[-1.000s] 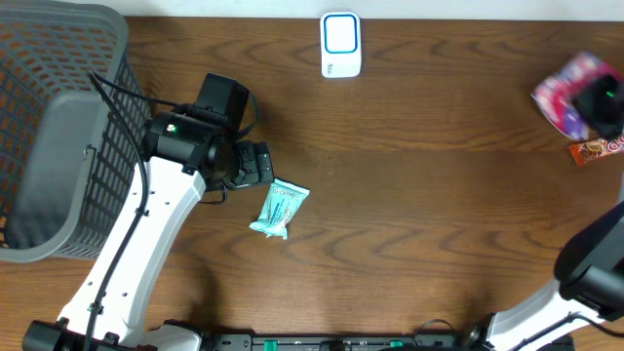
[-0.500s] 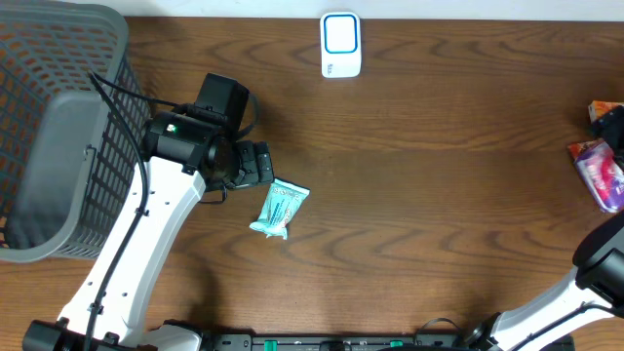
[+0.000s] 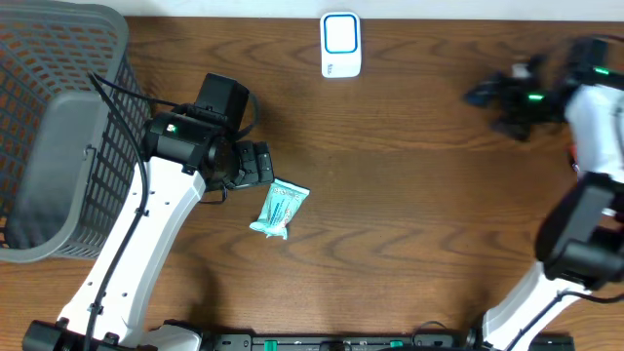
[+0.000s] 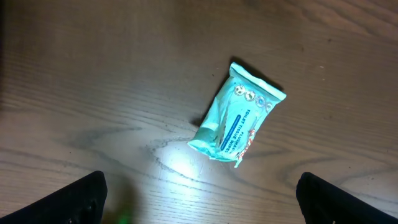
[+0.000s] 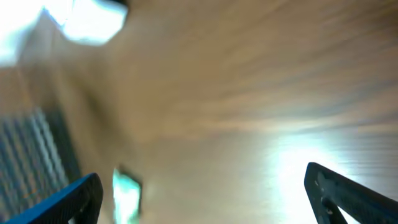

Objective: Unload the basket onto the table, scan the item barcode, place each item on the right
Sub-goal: 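Move the right gripper to the mint-green packet and grasp it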

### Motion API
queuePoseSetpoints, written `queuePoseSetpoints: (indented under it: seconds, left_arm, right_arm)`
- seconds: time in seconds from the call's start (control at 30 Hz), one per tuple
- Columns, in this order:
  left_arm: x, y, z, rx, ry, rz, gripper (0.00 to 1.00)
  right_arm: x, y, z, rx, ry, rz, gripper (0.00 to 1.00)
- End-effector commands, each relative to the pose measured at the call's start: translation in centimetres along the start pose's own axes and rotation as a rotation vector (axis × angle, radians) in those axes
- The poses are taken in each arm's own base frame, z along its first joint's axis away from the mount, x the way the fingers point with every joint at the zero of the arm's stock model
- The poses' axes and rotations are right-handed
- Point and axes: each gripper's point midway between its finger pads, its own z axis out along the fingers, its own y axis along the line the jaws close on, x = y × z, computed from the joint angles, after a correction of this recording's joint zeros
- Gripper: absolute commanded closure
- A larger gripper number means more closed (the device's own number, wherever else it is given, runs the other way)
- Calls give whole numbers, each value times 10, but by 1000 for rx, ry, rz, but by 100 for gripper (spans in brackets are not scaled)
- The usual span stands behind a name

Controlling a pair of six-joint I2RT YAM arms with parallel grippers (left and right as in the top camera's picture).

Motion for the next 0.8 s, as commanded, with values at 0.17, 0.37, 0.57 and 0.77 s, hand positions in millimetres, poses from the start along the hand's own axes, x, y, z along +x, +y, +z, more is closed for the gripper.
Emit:
queuePoseSetpoints:
  seconds: [0.17, 0.37, 0.57, 0.77]
  left_arm:
    - [1, 2, 2, -12, 5, 8, 2]
    - [1, 2, 2, -11, 5, 8, 2]
    - [1, 2, 2, -12, 5, 8, 2]
    - [1, 2, 2, -11, 5, 8, 2]
  right_arm:
    - [107, 84, 85, -3, 311, -133, 1]
    - [169, 127, 145, -83, 401, -96, 4]
    - [212, 158, 178, -112, 432, -75, 6]
    - [248, 147, 198, 57, 420, 15, 9]
